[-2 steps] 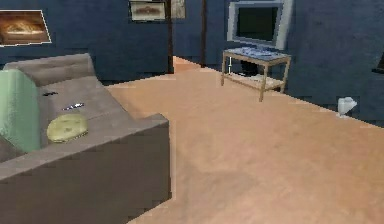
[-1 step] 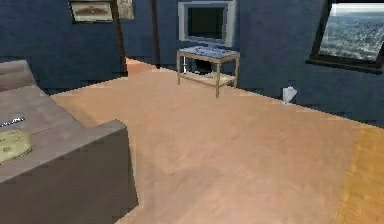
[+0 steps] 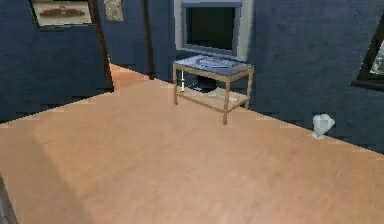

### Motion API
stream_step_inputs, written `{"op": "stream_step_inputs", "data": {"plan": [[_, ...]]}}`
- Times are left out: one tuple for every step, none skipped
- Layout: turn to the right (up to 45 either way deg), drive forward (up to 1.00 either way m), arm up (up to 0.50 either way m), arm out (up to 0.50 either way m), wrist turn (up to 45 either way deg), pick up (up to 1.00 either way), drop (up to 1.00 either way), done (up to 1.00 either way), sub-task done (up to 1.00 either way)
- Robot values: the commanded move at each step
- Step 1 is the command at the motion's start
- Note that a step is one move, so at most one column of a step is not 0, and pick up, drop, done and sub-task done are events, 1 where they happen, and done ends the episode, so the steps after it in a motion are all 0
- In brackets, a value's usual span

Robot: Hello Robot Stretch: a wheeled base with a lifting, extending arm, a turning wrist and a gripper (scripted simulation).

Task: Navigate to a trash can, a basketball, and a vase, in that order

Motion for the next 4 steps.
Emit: {"op": "stream_step_inputs", "data": {"plan": [[-9.0,0.0,0.0,0.0,0.0,0.0,0.0,0.0,0.0],[0.0,0.3,0.0,0.0,0.0,0.0,0.0,0.0,0.0],[-6.0,0.0,0.0,0.0,0.0,0.0,0.0,0.0,0.0],[0.0,1.0,0.0,0.0,0.0,0.0,0.0,0.0,0.0]]}}
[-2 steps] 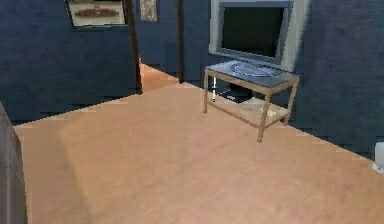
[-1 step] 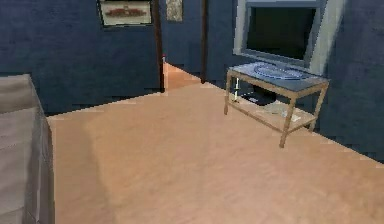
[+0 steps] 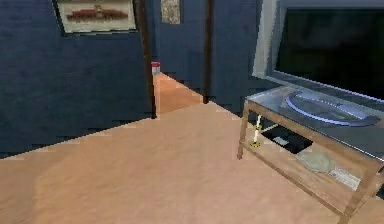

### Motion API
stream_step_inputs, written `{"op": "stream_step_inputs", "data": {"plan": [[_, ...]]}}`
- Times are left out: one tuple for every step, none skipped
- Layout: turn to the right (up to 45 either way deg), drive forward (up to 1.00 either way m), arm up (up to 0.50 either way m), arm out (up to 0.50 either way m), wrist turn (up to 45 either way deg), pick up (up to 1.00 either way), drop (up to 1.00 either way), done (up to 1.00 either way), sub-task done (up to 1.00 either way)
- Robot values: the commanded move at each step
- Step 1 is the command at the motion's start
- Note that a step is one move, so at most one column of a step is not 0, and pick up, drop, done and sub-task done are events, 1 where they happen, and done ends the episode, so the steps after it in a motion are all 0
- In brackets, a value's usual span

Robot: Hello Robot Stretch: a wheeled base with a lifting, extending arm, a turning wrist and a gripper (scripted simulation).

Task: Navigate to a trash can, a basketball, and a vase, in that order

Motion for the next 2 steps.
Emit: {"op": "stream_step_inputs", "data": {"plan": [[0.0,1.0,0.0,0.0,0.0,0.0,0.0,0.0,0.0],[0.0,1.0,0.0,0.0,0.0,0.0,0.0,0.0,0.0]]}}
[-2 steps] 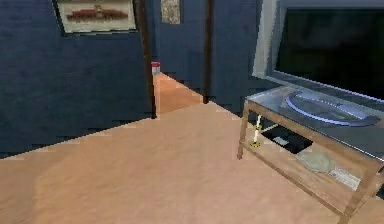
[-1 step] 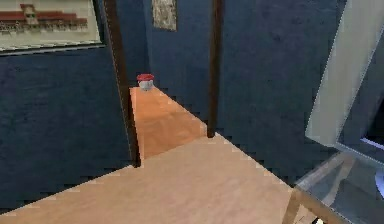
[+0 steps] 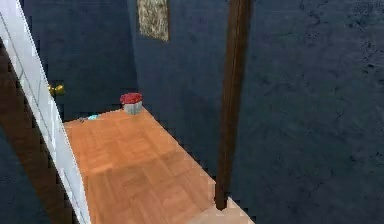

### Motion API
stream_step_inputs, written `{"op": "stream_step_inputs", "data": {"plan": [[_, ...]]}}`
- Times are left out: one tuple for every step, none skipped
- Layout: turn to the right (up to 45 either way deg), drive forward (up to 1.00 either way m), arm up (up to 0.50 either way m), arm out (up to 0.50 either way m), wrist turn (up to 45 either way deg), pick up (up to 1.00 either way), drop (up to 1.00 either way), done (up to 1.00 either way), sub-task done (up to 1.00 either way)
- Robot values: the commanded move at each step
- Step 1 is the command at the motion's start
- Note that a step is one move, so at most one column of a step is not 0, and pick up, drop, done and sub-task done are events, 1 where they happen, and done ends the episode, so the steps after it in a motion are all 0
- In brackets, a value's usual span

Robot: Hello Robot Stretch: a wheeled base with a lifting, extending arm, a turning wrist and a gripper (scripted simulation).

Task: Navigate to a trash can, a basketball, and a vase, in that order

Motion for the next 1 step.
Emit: {"op": "stream_step_inputs", "data": {"plan": [[0.0,0.85,0.0,0.0,0.0,0.0,0.0,0.0,0.0]]}}
